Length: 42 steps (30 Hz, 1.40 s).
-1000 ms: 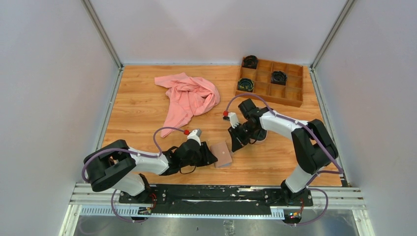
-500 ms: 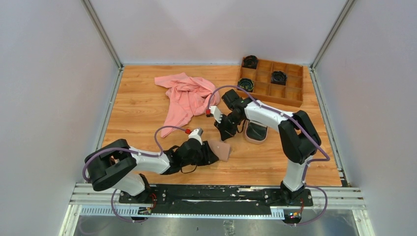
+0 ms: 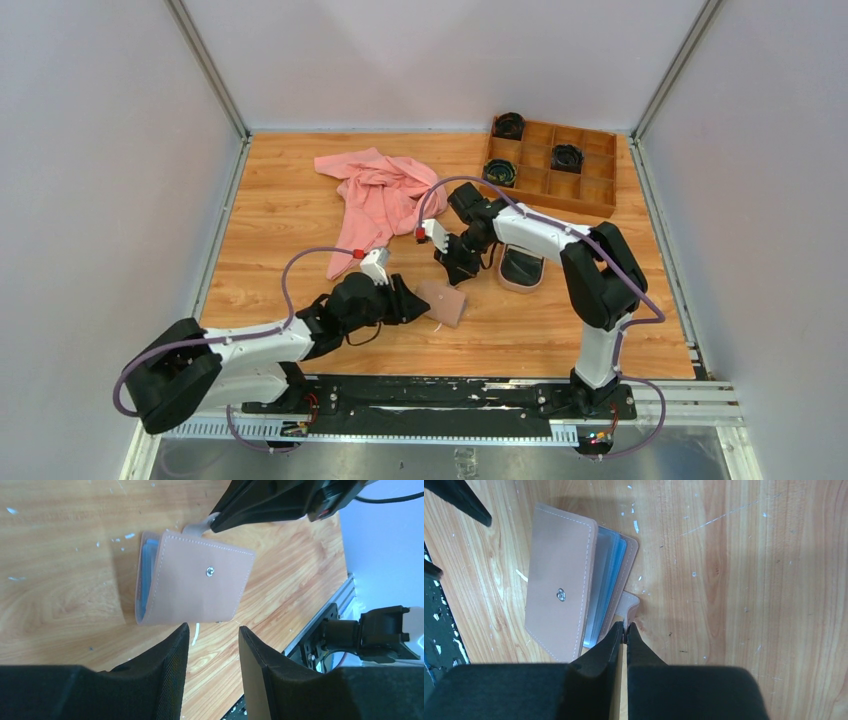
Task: Put the credit cards into the card holder
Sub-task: Close the card holder at the center of the board.
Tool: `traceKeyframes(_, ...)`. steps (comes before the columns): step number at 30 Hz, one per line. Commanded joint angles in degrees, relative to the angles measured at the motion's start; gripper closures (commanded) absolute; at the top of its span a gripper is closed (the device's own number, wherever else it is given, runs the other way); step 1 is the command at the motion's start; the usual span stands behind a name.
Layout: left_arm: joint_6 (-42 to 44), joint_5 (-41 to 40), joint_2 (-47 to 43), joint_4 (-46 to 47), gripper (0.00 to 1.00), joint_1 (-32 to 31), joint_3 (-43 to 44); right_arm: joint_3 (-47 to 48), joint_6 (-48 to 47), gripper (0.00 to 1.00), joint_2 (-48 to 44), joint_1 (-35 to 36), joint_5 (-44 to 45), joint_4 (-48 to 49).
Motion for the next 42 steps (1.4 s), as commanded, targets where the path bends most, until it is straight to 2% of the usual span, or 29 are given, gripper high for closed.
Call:
traceKeyframes(1,7.05,4.39,-3.86,-0.61,0.55,2.83,-1.23,-0.49,-0.66,0.97,-1.28,0.61,-0.30,0.39)
traceKeyframes(8,19.64,5.33,-3.62,-1.14,0.45,5.76,0.76,-2.22,-1.52,0.96,-3.09,0.60,-1.24,1.94)
traceKeyframes(11,23.01,4.87,-5.37,-1.11,0.31,7.54,-0.09,-3.47,-2.19,0.96,-4.03,0.60,-1.81,2.77)
traceKeyframes(14,23.43,2.59,-9.26,-1.09,0.06,8.98,-2.28,-4.28,-3.31,0.95,-4.89,0.61,-2.45,3.04)
traceKeyframes(16,24.36,2.63,-12.11,-1.09,0.00,9.69,-3.48,-4.74,-3.95,0.95,-5.31,0.67,-2.68,3.31)
traceKeyframes(20,25.92,5.27,-14.33,-1.01,0.00,10.27,-4.27,-5.07,-4.89,0.95,-5.21,0.61,-2.96,3.49)
traceKeyframes(24,26.93,8.06,-9.63,-0.70,0.01,10.31,-3.21,-5.07,-5.43,0.95,-5.00,0.60,-3.08,3.45)
traceKeyframes(29,27.05,11.71,-1.40,4.51,0.10,10.40,-1.13,-5.18,-5.70,0.95,-5.21,0.65,-3.81,3.42)
traceKeyframes(32,27.01,12.41,3.80,4.62,0.24,10.48,1.46,-5.31,-5.79,0.95,-5.30,0.67,-3.99,3.42)
traceKeyframes(38,26.16,11.49,12.58,4.65,0.28,11.23,5.07,-5.51,-6.22,0.95,-5.50,0.60,-4.71,3.42)
traceKeyframes(42,24.96,12.30,17.73,4.62,0.39,11.28,7.73,-5.35,-6.09,0.95,-5.38,0.66,-4.80,3.47)
